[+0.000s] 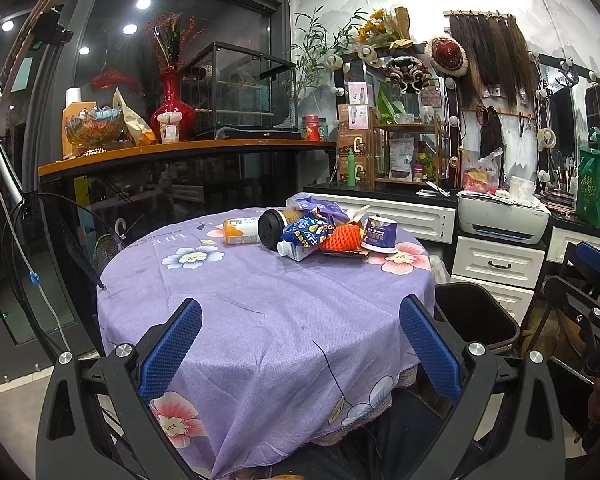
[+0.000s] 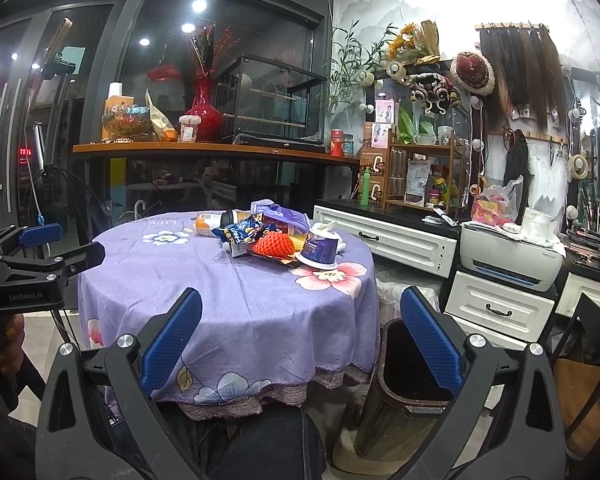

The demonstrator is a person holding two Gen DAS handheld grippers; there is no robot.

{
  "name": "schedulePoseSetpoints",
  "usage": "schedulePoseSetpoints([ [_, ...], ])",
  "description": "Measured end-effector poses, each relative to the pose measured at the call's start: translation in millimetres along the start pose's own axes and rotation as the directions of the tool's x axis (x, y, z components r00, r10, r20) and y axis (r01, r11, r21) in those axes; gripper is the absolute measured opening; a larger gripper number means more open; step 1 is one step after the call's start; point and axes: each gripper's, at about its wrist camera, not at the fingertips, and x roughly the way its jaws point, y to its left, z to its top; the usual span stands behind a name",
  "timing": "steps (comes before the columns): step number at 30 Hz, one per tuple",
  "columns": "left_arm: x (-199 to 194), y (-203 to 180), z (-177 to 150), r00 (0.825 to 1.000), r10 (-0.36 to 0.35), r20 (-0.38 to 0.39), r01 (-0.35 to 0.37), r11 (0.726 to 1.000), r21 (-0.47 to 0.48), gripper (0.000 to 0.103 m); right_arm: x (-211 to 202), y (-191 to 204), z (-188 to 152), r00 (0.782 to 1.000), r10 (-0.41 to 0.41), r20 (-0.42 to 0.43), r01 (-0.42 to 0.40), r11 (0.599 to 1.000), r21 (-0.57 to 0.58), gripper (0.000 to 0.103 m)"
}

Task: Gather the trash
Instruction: 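Grasp the blue-white paper cup with the right gripper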

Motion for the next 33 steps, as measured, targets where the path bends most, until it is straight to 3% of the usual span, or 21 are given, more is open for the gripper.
schedulePoseSetpoints([
  [6,15,-1,-12,0.999,-0.022,-0.045,0.022,1.000,0.013,0.098,10,3,-3,0.999,0.002,-0.040,-0.003,1.000,-0.011,0.098],
  [10,40,-1,-17,0.989,-0.057,-0.139,0.061,0.998,0.028,0.098,38,-3,-6,0.982,0.118,-0.145,-0.116,0.993,0.020,0.098],
  [15,92,2,-20,0.964,-0.107,-0.242,0.124,0.991,0.056,0.098,115,-11,-15,0.939,0.162,-0.305,-0.161,0.987,0.030,0.098],
  [18,129,10,-15,0.946,-0.119,-0.303,0.140,0.989,0.049,0.098,156,-20,-15,0.935,0.152,-0.320,-0.143,0.988,0.050,0.098],
  [21,166,16,-4,0.932,-0.109,-0.345,0.139,0.988,0.065,0.098,206,-35,-12,0.913,0.190,-0.361,-0.156,0.980,0.122,0.098],
  [23,184,20,2,0.924,-0.127,-0.360,0.156,0.986,0.052,0.098,238,-45,-9,0.894,0.212,-0.395,-0.157,0.973,0.168,0.098],
  [25,202,22,11,0.914,-0.147,-0.377,0.166,0.986,0.018,0.098,264,-52,-4,0.888,0.197,-0.416,-0.136,0.976,0.171,0.098],
  [29,231,30,28,0.903,-0.185,-0.387,0.173,0.983,-0.066,0.095,303,-64,11,0.901,0.166,-0.401,-0.113,0.982,0.154,0.098],
  [33,253,39,43,0.896,-0.211,-0.391,0.170,0.976,-0.137,0.088,343,-78,25,0.895,0.180,-0.409,-0.096,0.971,0.217,0.098],
])
